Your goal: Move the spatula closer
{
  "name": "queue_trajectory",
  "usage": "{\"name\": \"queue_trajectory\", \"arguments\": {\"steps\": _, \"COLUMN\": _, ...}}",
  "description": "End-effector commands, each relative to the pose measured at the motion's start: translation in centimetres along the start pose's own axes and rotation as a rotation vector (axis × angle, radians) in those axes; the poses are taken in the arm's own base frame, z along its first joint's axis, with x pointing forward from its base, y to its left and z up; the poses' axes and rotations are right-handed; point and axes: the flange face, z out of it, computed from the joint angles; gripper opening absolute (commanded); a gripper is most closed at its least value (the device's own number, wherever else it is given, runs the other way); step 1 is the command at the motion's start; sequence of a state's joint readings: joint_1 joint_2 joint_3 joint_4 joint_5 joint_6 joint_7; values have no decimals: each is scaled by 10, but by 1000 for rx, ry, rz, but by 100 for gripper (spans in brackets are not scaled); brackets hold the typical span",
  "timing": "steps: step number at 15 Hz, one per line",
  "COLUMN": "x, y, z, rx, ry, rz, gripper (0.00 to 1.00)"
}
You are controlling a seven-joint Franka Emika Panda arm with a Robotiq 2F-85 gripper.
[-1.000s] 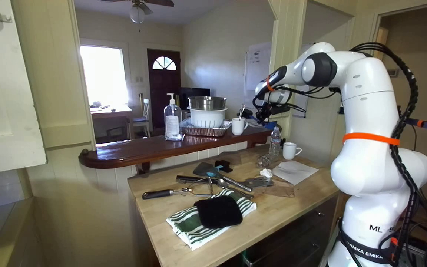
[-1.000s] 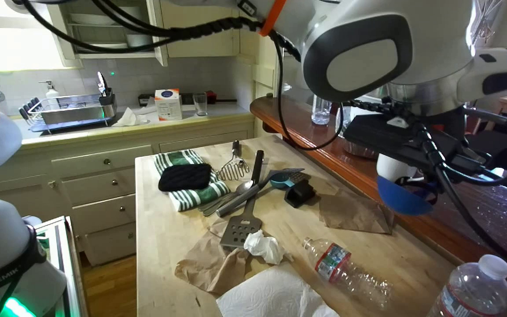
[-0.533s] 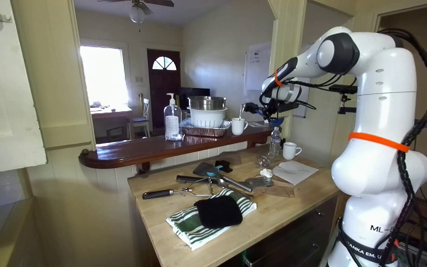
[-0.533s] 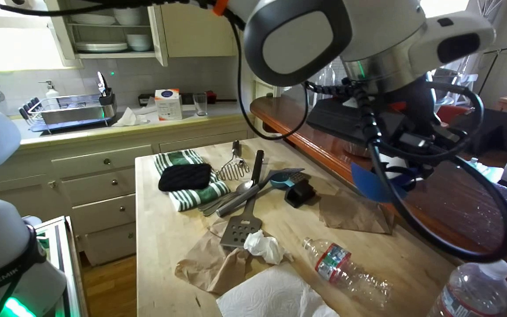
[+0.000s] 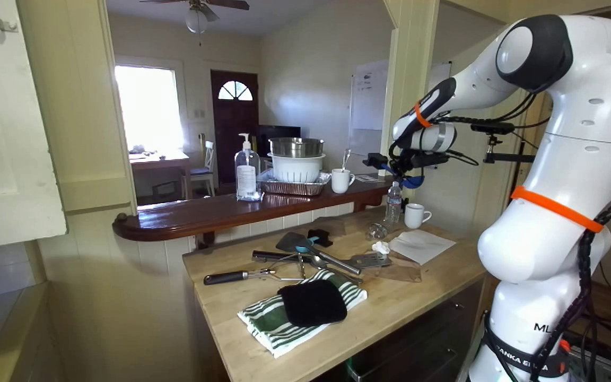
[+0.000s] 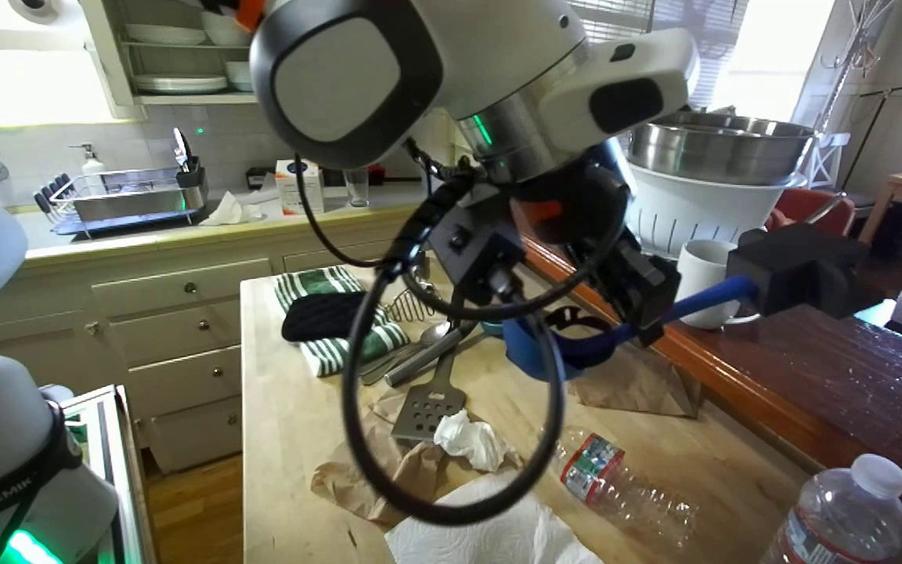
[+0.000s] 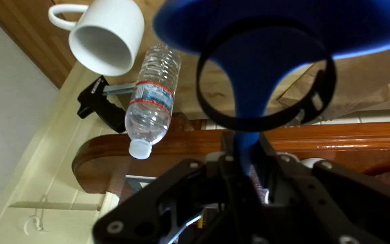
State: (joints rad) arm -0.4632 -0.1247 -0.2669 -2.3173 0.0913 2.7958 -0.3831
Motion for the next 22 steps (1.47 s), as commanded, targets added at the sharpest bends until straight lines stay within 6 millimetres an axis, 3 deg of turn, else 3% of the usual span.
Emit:
{"name": "queue_trajectory", "arguments": {"steps": 1, "x": -23, "y": -3, "z": -12, "rx": -15, "ry": 1, "rz": 77, "gripper": 4}}
{"name": "queue_trajectory", "arguments": {"steps": 5, "x": -39, "y": -19, "z": -25, "rx": 67, "ry": -32, "rz": -90, "gripper": 4}}
{"name": "queue_trajectory", "arguments": {"steps": 10, "x": -69, "y": -26, "z": -15, "rx": 154, "ry": -136, "rz": -343, "gripper": 4}}
{"name": "queue_trajectory", "arguments": {"steps": 18, "x": -65, "y": -31, "z": 15, "rx": 209, "ry": -152, "rz": -689, "gripper": 4}}
{"name": "queue_trajectory", "arguments": {"steps": 19, "x": -72, "y": -32, "z": 11, "rx": 198, "ry": -166, "rz": -641, "gripper": 17}}
{"name": "queue_trajectory", "arguments": {"steps": 22, "x": -71, "y": -35, "z": 16, "rx": 204, "ry": -172, "rz": -676, "gripper": 17}}
